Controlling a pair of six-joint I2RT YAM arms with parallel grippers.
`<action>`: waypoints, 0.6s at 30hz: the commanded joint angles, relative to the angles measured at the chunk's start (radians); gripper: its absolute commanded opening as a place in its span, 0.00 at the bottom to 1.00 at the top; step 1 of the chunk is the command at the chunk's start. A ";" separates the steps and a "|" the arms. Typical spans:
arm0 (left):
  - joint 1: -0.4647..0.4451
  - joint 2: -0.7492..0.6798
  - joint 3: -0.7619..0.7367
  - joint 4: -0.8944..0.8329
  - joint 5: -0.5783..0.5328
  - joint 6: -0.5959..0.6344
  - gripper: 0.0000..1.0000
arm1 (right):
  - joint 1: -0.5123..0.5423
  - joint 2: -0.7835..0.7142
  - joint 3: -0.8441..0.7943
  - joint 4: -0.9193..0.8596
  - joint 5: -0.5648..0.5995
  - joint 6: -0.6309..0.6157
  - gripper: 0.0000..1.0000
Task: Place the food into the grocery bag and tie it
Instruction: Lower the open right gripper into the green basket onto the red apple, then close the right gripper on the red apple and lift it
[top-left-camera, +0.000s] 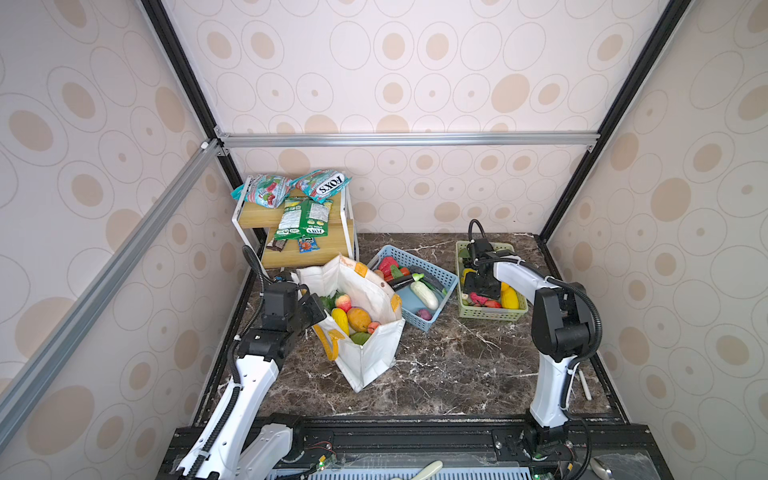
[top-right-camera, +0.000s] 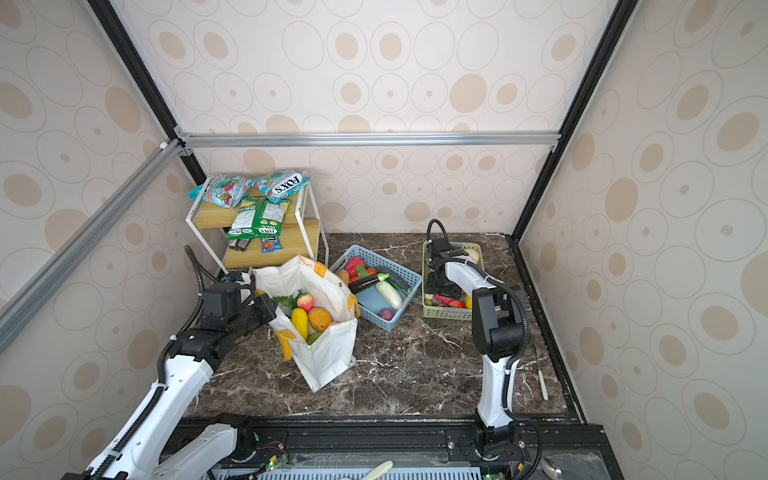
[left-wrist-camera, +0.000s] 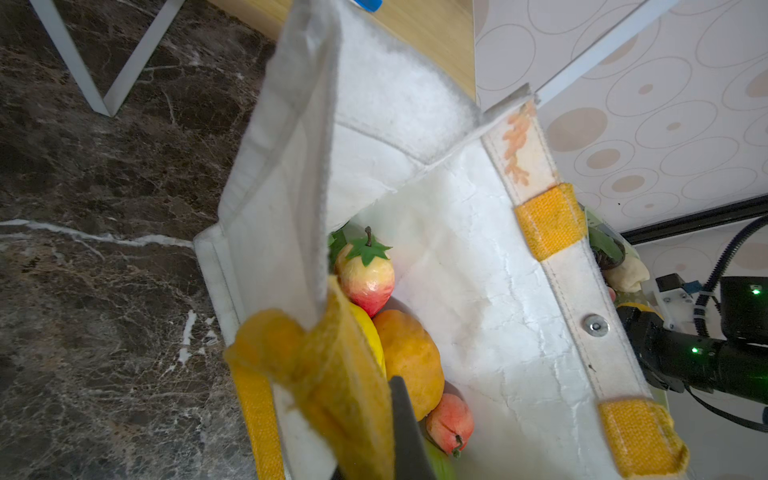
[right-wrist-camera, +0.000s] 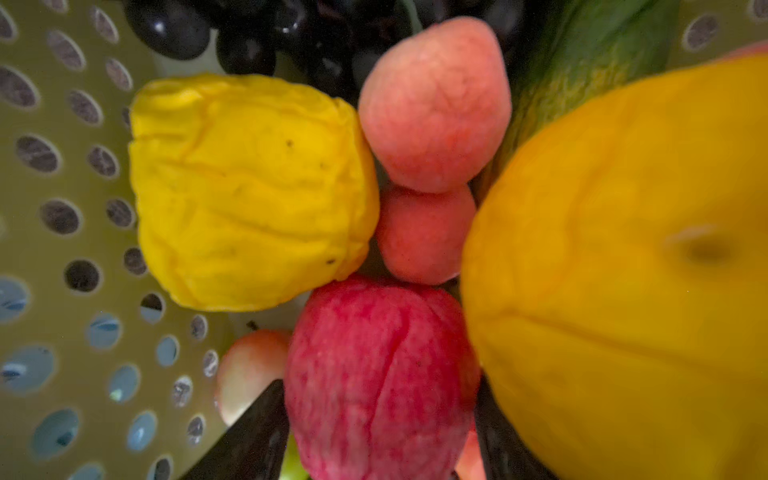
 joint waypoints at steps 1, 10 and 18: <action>0.008 -0.016 0.017 0.018 -0.015 0.002 0.00 | -0.010 0.038 0.025 -0.003 0.009 0.006 0.72; 0.008 -0.016 0.025 0.012 -0.020 0.003 0.00 | -0.010 0.035 0.033 -0.001 -0.006 -0.014 0.64; 0.008 -0.013 0.021 0.016 -0.019 0.000 0.00 | -0.010 -0.028 0.028 -0.024 -0.040 -0.041 0.60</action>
